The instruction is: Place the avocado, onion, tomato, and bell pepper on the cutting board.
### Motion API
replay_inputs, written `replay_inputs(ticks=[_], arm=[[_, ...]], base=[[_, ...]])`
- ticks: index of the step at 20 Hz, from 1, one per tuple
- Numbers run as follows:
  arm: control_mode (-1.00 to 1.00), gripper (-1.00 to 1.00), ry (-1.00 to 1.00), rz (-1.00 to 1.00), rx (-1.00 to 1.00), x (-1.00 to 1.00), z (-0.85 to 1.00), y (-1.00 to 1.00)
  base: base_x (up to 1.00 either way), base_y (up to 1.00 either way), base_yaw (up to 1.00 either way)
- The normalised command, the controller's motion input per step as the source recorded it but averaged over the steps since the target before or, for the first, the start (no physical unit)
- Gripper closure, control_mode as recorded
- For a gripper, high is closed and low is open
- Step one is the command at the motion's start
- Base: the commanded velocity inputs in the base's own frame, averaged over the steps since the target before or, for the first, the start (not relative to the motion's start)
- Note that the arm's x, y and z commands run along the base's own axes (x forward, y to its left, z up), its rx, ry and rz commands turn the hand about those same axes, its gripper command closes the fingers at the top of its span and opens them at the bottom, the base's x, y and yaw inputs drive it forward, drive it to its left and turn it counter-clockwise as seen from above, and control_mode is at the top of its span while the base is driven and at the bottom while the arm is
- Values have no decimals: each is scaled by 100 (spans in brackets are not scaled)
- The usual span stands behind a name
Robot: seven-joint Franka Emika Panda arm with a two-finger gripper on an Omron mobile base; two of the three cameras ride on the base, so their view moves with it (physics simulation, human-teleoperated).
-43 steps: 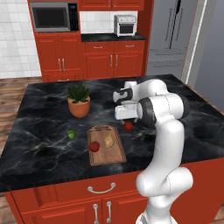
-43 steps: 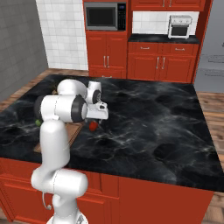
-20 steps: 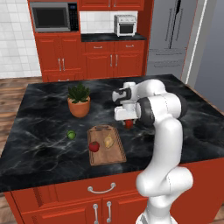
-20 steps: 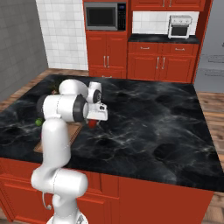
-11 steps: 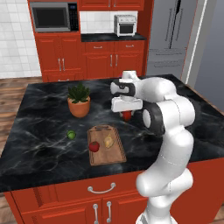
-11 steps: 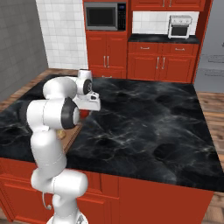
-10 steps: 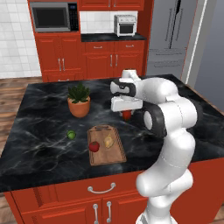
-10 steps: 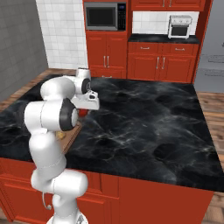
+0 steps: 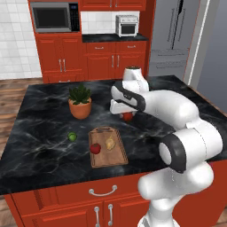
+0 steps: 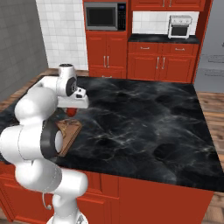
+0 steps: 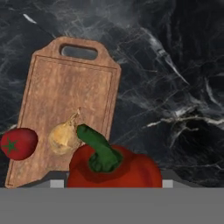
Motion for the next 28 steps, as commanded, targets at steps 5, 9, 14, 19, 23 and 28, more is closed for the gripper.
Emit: replay_inputs(ticks=[5,9,14,19,23,28], arm=[[-100,100,-9,0,0,-77,0,27],[-100,100,-3,0,0,-48,0,20],[-100,100,0,0,0,-11,-3,14],[-100,100,0,0,0,0,-15,5],[-100,100,4,0,0,0,-31,10],[-100,100,6,-1,0,0,-43,22]], base=[[0,0,0],[0,0,0],[0,0,0],[0,0,0],[0,0,0],[0,0,0]])
